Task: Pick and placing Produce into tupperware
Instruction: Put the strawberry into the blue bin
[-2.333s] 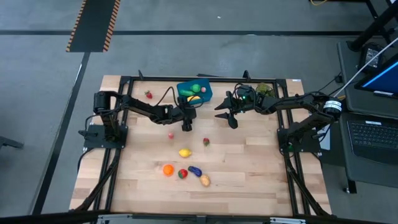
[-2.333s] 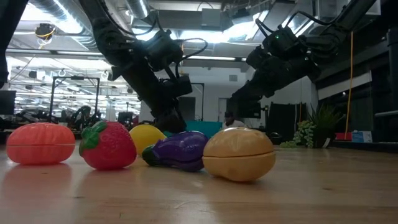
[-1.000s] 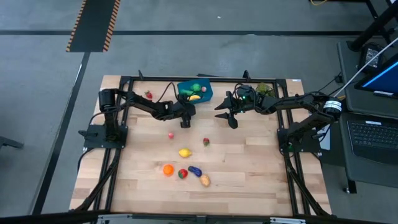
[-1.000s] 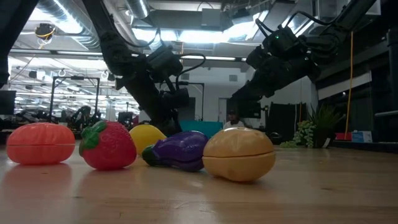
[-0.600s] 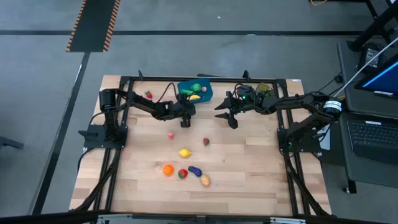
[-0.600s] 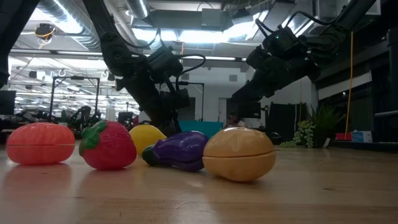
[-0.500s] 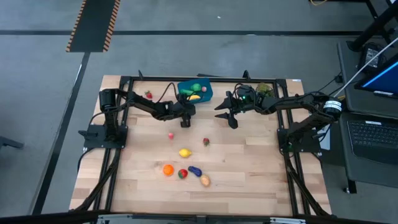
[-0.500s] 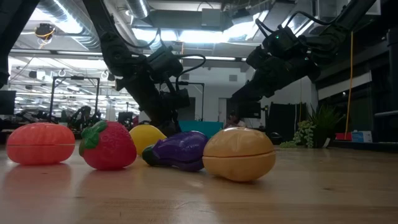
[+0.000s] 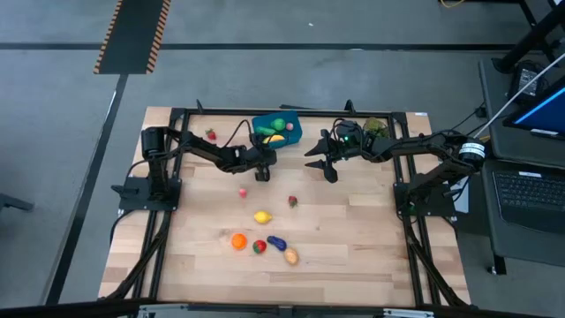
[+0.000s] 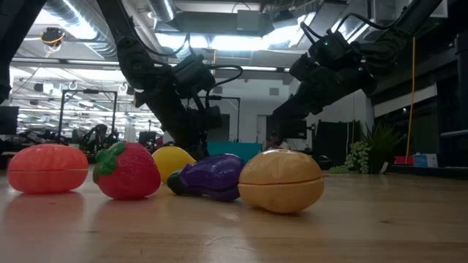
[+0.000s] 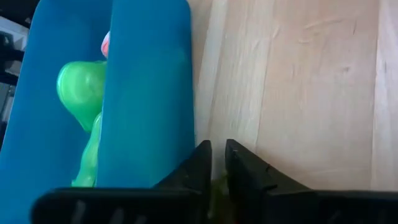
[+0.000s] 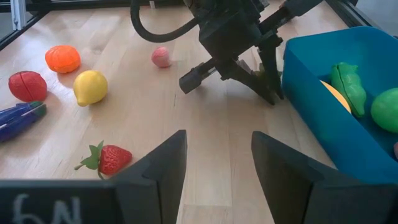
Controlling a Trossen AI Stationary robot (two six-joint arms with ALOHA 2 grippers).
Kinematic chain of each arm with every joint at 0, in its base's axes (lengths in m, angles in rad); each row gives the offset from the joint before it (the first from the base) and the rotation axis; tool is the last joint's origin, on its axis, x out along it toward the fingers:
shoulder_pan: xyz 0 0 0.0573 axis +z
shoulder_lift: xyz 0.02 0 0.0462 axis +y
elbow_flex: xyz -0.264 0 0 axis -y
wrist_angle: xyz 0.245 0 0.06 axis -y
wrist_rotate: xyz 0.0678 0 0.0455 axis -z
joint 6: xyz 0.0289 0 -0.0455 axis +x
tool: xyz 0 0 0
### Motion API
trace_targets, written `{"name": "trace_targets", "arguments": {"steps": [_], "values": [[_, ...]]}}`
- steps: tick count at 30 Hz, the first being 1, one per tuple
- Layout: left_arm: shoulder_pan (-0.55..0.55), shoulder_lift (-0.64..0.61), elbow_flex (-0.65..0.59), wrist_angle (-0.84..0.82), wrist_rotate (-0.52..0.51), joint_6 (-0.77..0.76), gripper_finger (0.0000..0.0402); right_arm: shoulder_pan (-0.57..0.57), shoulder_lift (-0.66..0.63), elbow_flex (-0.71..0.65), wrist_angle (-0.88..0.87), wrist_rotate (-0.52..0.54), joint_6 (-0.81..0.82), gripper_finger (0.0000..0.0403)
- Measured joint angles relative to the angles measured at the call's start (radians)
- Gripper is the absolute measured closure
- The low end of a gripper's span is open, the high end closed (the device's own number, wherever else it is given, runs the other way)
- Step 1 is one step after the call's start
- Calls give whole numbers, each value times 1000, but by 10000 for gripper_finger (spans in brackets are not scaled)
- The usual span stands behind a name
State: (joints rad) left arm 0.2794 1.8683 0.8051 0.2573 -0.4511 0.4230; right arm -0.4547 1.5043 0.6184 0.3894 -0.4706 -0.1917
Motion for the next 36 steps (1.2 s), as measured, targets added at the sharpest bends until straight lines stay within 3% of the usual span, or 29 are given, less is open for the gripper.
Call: {"name": "trace_targets", "arguments": {"steps": [4,19,27,36], "values": [[-7,0,0,-11,-23,-4,397,0,0,0,0,0,0,220],[-57,-50,31,-46,-29,-57,401,0,0,0,0,0,0,220],[-108,-169,48,-70,-28,-128,401,1,0,0,-5,0,0,220],[-158,-384,48,-115,-63,-159,401,1,0,0,-11,0,0,220]]}}
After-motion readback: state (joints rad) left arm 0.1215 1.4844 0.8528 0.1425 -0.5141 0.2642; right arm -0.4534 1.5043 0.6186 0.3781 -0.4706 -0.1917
